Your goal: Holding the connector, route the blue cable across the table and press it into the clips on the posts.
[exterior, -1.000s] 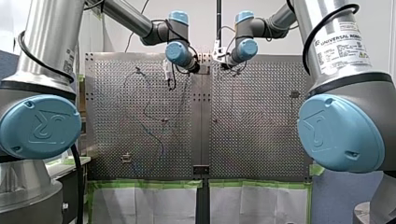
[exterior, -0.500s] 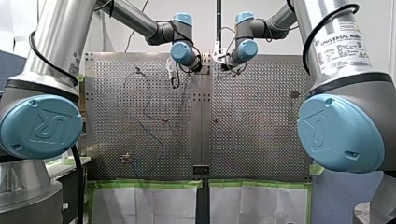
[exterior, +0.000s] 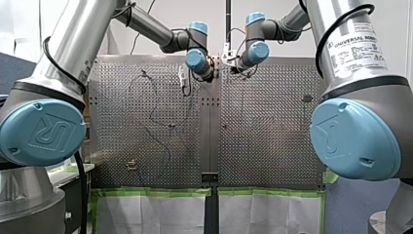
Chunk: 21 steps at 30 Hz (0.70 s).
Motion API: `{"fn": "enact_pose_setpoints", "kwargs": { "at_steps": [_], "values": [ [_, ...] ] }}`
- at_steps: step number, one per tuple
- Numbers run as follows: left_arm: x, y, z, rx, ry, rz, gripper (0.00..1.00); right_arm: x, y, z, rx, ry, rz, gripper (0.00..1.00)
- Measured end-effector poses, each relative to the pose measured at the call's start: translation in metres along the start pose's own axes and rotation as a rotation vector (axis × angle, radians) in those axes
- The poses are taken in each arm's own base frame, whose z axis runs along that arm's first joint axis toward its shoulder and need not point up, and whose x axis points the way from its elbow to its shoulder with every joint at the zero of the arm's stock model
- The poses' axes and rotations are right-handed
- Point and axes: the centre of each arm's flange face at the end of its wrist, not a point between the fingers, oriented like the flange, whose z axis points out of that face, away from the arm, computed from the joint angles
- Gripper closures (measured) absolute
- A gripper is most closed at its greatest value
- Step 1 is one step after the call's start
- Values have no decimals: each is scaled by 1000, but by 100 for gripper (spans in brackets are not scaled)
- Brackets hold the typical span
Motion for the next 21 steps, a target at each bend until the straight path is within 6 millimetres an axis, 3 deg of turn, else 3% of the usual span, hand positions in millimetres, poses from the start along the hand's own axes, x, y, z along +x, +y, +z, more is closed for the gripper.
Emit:
{"fn": "enact_pose_setpoints", "kwargs": {
  "at_steps": [7,9,11,12,14,15,16,17,18,20,21],
  "values": [
    [11,-5,23,-8,5,2,0,0,0,0,1,0,0,100],
    [9,-7,27,-14,-2,1,5,0,0,0,1,1,0,100],
    [3,-9,30,-19,-15,-3,33,0,0,0,1,1,0,100],
    [0,-10,31,-20,-21,-5,33,0,0,0,1,1,0,100],
    [-3,-12,32,-20,-28,-8,53,0,0,0,0,1,0,100],
    [-5,-13,32,-19,-30,-8,53,0,0,0,0,1,0,100],
    [-6,-13,31,-18,-32,-9,70,0,0,0,0,0,0,100],
    [-6,-14,31,-18,-33,-9,78,0,0,0,0,0,0,100],
    [-6,-15,31,-17,-33,-10,78,0,0,0,1,0,0,100],
    [-6,-16,31,-16,-33,-11,98,0,0,0,1,0,0,100],
    [-6,-16,30,-17,-32,-11,98,0,0,0,1,-1,0,100]
  ]
}}
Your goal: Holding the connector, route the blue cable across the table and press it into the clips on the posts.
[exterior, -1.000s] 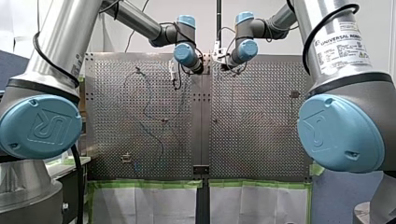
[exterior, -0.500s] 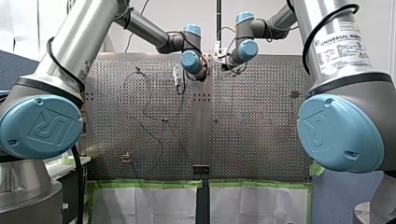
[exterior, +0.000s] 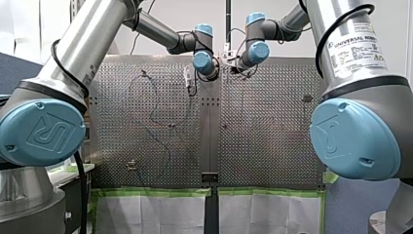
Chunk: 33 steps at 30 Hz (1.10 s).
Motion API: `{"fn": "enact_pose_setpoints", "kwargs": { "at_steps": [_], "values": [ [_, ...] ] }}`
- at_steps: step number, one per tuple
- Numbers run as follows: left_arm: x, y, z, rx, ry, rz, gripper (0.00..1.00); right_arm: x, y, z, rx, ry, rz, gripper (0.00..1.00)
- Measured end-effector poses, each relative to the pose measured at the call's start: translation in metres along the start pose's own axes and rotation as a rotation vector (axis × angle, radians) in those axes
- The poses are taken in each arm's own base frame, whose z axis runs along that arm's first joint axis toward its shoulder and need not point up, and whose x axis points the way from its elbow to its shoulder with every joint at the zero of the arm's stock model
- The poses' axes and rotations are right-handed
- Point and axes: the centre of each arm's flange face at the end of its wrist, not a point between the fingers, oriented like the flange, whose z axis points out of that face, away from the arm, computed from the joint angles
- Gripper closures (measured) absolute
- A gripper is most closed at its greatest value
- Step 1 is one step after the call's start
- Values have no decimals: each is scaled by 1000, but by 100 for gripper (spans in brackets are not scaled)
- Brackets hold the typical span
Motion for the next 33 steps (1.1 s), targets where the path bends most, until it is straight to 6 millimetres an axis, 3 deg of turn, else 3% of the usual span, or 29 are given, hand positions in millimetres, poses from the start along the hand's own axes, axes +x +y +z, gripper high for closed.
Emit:
{"fn": "enact_pose_setpoints", "kwargs": {
  "at_steps": [14,21,33],
  "values": [
    [6,5,-6,-47,36,3,100,-5,0,-1,-1,-11,-1,100],
    [21,11,-16,-77,61,10,100,-26,1,-6,-7,-51,3,100],
    [5,16,-41,-66,-11,-33,100,-53,6,-15,-18,-105,10,100]
  ]
}}
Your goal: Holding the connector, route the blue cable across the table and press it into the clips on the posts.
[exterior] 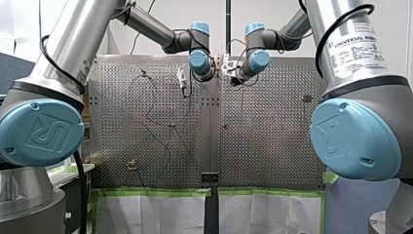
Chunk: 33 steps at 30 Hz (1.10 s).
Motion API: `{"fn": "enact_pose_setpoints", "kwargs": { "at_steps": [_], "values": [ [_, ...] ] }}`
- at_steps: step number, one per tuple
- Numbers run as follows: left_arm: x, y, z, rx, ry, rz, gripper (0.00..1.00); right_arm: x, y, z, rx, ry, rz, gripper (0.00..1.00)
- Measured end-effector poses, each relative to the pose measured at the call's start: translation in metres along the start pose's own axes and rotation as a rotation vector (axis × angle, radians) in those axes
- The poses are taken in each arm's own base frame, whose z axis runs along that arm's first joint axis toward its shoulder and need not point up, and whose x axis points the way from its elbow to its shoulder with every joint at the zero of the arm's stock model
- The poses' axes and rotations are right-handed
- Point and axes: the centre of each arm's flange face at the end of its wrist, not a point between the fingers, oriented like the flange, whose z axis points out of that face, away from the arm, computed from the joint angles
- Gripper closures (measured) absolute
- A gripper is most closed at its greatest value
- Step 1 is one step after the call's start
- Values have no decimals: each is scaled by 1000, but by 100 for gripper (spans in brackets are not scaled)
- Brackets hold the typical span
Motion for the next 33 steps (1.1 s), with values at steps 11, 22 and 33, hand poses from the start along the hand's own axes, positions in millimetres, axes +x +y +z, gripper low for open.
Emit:
{"fn": "enact_pose_setpoints", "kwargs": {
  "at_steps": [11,22,33],
  "values": [
    [26,14,-3,7,-10,-21,100,-17,7,-4,-12,-32,1,100],
    [67,26,-8,26,3,-19,100,-55,13,-14,-20,-85,-3,100],
    [146,37,-14,45,75,14,100,-85,17,-21,-16,-89,-1,100]
  ]
}}
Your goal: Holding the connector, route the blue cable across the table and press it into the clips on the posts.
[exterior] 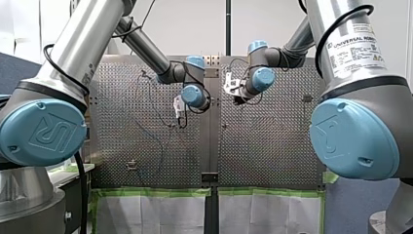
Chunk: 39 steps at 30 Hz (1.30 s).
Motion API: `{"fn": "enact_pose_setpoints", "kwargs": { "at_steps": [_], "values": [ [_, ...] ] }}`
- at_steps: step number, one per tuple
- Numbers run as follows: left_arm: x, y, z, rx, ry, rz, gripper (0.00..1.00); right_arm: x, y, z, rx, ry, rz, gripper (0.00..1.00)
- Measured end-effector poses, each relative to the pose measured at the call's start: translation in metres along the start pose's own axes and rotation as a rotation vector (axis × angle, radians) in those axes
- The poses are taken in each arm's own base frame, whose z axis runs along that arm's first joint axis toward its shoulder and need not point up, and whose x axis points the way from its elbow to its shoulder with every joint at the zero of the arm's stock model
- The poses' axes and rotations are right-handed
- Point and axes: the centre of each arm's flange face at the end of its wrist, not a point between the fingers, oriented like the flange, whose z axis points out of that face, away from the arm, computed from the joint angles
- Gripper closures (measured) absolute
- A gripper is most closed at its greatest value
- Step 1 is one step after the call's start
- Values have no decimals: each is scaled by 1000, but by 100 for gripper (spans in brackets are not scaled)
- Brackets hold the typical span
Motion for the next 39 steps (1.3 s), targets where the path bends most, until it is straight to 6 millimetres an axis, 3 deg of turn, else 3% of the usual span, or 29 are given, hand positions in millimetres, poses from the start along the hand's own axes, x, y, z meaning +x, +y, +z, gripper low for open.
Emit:
{"fn": "enact_pose_setpoints", "kwargs": {
  "at_steps": [7,18,24,32,39],
  "values": [
    [49,4,-7,22,48,13,100,-21,10,-5,-9,-17,-15,100],
    [84,13,-26,67,64,10,100,-73,23,-6,-18,-49,-9,100],
    [116,17,-40,90,98,11,100,-97,34,3,-18,-75,1,100],
    [143,6,-33,138,135,7,100,-95,51,11,-24,-35,24,100],
    [136,-6,-16,159,114,-26,100,-92,65,15,-26,-13,36,100]
  ]
}}
